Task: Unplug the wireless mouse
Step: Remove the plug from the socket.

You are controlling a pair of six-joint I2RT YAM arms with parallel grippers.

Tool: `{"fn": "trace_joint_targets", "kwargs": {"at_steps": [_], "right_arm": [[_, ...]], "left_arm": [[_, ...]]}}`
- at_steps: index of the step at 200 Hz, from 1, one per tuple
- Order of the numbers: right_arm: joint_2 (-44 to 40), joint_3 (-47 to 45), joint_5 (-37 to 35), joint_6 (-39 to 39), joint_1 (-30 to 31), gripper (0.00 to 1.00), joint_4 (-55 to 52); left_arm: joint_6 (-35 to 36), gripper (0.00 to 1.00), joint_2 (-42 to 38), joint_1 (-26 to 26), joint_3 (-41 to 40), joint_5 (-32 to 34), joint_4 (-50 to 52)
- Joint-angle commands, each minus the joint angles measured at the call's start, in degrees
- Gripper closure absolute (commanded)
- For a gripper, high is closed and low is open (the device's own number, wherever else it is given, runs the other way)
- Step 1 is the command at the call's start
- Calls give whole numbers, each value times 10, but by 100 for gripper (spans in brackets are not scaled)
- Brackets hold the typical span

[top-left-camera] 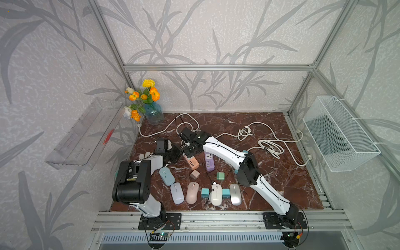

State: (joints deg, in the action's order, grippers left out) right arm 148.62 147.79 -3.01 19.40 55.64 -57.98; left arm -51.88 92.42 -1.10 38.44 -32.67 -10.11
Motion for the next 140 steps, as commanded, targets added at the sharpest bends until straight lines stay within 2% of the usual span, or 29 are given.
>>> {"fn": "trace_joint_targets", "kwargs": {"at_steps": [1, 52, 85, 116, 129, 140], "right_arm": [[-42, -17, 29, -18, 13, 92, 23], [-94, -95, -18, -38, 26, 98, 95], [-91, -77, -69, 4, 25, 100, 63], [-90, -62, -21, 65, 12, 100, 38], [-93, -64, -9, 53, 13, 100, 46], [-91, -56, -35, 27, 23, 100, 47]], "left_arm": [[27, 100, 45, 14, -14, 28, 99], [39, 100, 71, 22, -22, 48, 119], [42, 100, 79, 23, -26, 52, 119], [43, 100, 86, 24, -27, 53, 116], [44, 100, 87, 24, -25, 54, 116], [44, 100, 87, 25, -25, 54, 117]]}}
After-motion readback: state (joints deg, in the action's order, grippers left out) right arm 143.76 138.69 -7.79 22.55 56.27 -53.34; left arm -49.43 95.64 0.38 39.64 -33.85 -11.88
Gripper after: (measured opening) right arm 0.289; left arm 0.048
